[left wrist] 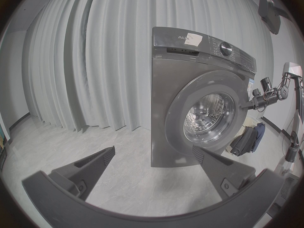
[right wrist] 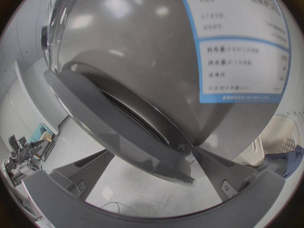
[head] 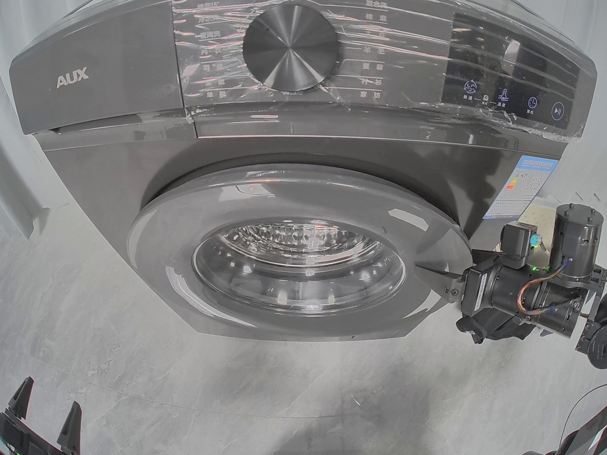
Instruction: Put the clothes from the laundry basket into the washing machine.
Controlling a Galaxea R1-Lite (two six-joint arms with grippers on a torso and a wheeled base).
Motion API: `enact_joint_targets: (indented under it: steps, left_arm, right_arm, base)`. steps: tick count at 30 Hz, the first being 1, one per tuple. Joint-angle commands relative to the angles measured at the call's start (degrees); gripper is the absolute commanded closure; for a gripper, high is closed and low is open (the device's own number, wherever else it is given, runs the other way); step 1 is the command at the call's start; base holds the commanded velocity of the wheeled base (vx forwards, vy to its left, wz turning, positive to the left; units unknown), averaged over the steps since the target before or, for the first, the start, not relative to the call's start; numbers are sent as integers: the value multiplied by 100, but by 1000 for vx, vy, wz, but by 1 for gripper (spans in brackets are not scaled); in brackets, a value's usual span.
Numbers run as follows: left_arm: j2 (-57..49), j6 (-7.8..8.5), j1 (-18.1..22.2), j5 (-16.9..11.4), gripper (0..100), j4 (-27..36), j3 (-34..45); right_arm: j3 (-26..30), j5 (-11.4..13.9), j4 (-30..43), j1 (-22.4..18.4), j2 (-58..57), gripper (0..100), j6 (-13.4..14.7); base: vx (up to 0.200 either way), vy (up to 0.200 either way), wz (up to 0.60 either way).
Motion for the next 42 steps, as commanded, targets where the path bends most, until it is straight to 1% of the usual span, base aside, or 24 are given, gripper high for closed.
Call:
enact_joint_targets:
  steps: [1,3,6,9,13,22,27,30,34,40,42]
  left_arm:
    - [-86,-4,-1,1,0,-1,101]
    - [-86,-4,-1,1,0,-1,101]
    - [-86,-4,-1,1,0,-1,101]
    - [-86,-4,-1,1,0,-1,101]
    - [-86,-4,-1,-8,0,-1,101]
    - [-86,5,-1,-8,0,-1,101]
    - [-86,-4,-1,-8,0,-1,101]
    - [-86,5,-1,-8,0,-1,101]
    - [-86,5,-1,-8,0,-1,101]
    - [-86,5,-1,-8,0,-1,101]
    - [-86,5,-1,-8,0,-1,101]
  right_arm:
    - [26,12,39,33,164,0,-1]
    - [123,12,56,77,129,0,8]
    - [395,29,56,288,-91,0,8]
    - [650,126,56,508,-293,0,43]
    - [773,126,74,473,-399,0,43]
    - [545,100,4,403,-135,0,34]
    - [703,108,56,482,-117,0,43]
    - [984,117,-5,693,-249,0,43]
    - [1151,144,4,824,-478,0,61]
    - [1160,100,-14,737,-487,0,70]
    - [1160,91,-14,719,-469,0,70]
  base:
    - [0,0,0]
    - [0,0,0]
    - [0,0,0]
    - [0,0,0]
    - [0,0,0]
    - [-200,0,0]
    - [0,0,0]
    - [0,0,0]
    - [0,0,0]
    - [0,0,0]
    - [0,200,0]
